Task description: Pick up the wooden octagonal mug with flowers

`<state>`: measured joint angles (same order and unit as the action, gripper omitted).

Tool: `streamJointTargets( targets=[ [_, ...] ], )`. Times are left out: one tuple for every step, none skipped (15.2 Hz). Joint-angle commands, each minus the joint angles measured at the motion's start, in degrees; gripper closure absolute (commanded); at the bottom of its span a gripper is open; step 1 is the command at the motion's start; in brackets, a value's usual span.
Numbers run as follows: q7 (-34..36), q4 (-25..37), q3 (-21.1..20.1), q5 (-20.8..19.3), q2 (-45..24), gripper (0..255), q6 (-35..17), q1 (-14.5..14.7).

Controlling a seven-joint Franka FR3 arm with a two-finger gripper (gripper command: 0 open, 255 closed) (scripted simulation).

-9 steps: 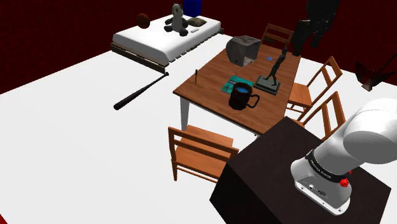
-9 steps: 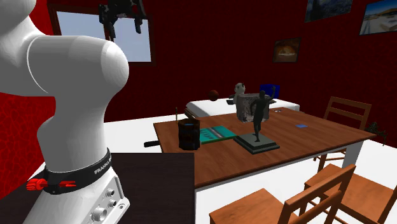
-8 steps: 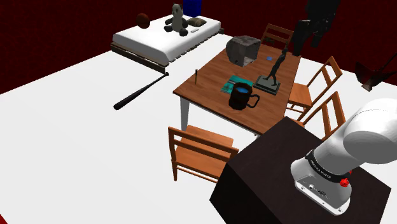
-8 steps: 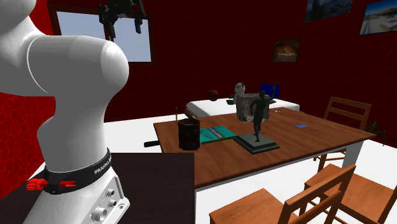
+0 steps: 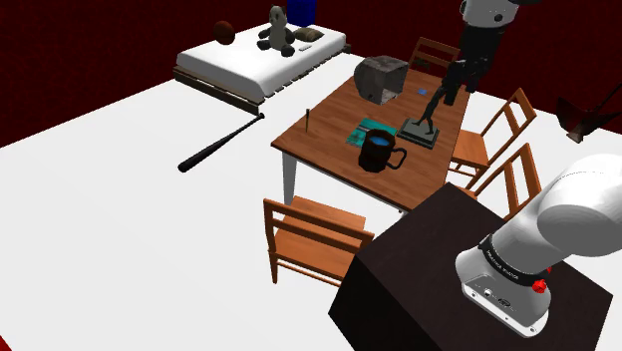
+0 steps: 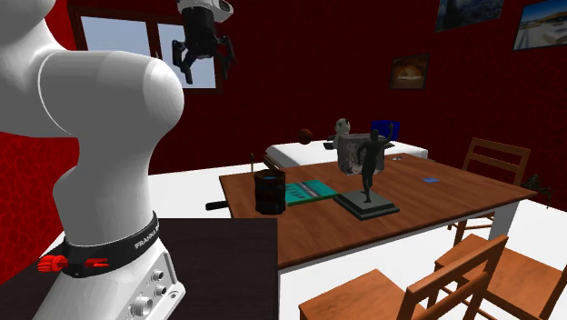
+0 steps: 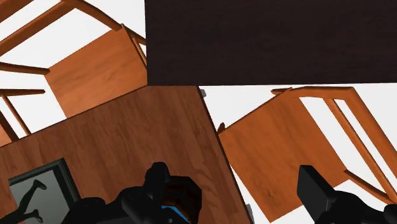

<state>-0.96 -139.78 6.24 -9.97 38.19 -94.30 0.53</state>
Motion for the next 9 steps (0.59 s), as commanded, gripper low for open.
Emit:
streamJointTargets(
  targets=[
    [-2.86, -1.45, 2.25, -1.21, -1.93, 0, -3.92, -0.34],
    [-4.12, -2.02, 3.25, -1.66, -3.13, 0, -5.87, -0.45],
    [-5.36, -2.50, 4.26, -2.09, -4.44, 0, -7.83, -0.52],
    [-6.61, -2.89, 5.26, -2.46, -5.85, 0, -9.81, -0.60],
    [-7.88, -3.20, 6.25, -2.78, -7.36, 0, -11.79, -0.67],
    [-9.16, -3.41, 7.23, -3.04, -8.97, 0, -13.77, -0.71],
    [-10.45, -3.53, 8.21, -3.23, -10.67, 0, -15.75, -0.72],
    [-11.77, -3.55, 9.16, -3.35, -12.46, 0, -17.73, -0.72],
    [-13.12, -3.49, 10.11, -3.38, -14.35, 0, -19.69, -0.69]
  ],
)
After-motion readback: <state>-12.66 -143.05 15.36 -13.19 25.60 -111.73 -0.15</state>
